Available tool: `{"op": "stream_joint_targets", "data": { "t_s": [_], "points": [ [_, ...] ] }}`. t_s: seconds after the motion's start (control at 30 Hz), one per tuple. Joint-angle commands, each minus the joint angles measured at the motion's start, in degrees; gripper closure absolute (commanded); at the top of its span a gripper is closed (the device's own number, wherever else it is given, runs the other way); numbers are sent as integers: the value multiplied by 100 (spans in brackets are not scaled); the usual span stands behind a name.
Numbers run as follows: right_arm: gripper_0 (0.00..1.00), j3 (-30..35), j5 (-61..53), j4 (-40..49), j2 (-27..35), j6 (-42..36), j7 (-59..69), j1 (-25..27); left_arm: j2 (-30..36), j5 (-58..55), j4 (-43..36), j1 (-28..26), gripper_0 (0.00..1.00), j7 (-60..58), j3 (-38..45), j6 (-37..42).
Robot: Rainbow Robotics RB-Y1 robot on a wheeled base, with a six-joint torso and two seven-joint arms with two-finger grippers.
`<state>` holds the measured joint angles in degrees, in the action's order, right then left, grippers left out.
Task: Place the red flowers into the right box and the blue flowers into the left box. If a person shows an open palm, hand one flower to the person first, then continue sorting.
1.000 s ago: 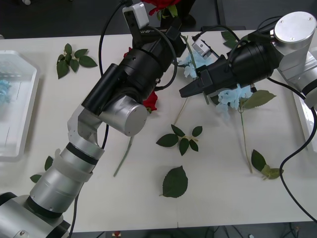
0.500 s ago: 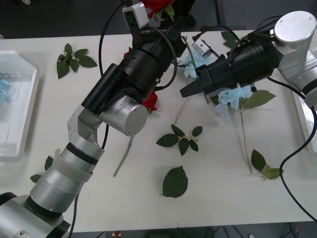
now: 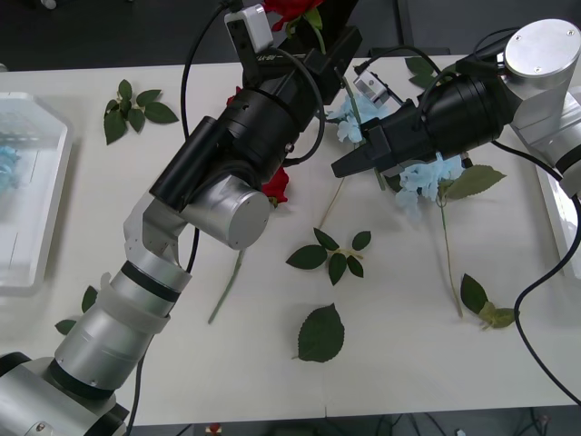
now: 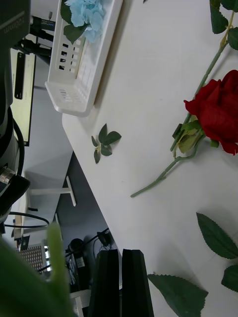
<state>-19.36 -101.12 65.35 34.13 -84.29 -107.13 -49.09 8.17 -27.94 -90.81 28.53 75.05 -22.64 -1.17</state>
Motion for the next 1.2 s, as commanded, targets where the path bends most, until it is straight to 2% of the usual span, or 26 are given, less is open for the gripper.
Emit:
{"op": "stream_joint_targets", "data": {
  "t_s": [0.03, 0.23, 0.47, 0.53, 0.6, 0.7, 0.8, 0.87, 1.03, 1.2],
  "points": [
    [100, 29, 22, 171, 244, 9, 236, -312, -140, -45, -86, 258, 0, -333, -118, -102],
    [100, 55, 31, 180, 490, 70, 289, -312, -114, -45, 11, 170, 0, -325, -91, -173],
    [100, 108, 655, 180, 1474, 97, 675, -364, 185, -133, -86, 275, 0, -360, 85, -252],
    [100, 108, 884, 171, 1843, 97, 746, -364, 334, -168, -341, 249, 0, -395, 199, 153],
    [100, 99, 1174, 83, 2291, 97, 719, -356, 598, -239, -851, 188, 0, -456, 375, 1031],
    [100, 91, 1279, -286, 2810, 17, 702, -364, 1029, -581, -1923, 29, 0, -922, 920, 3106],
    [100, 82, 1569, -620, 3206, 17, 675, -364, 1328, -915, -2521, -182, 0, -1326, 1271, 4292],
    [100, 82, 1991, -858, 3478, 35, 623, -373, 1521, -1205, -2714, -428, 0, -1634, 1324, 4582],
    [100, 82, 2703, -1306, 3935, 97, 473, -364, 1908, -1258, -2696, -797, 0, -2038, 1280, 4705],
    [100, -85, 3388, -1745, 4190, 263, 359, -373, 2066, -1161, -2415, -797, 0, -2144, 1491, 5224]
  ]
}}
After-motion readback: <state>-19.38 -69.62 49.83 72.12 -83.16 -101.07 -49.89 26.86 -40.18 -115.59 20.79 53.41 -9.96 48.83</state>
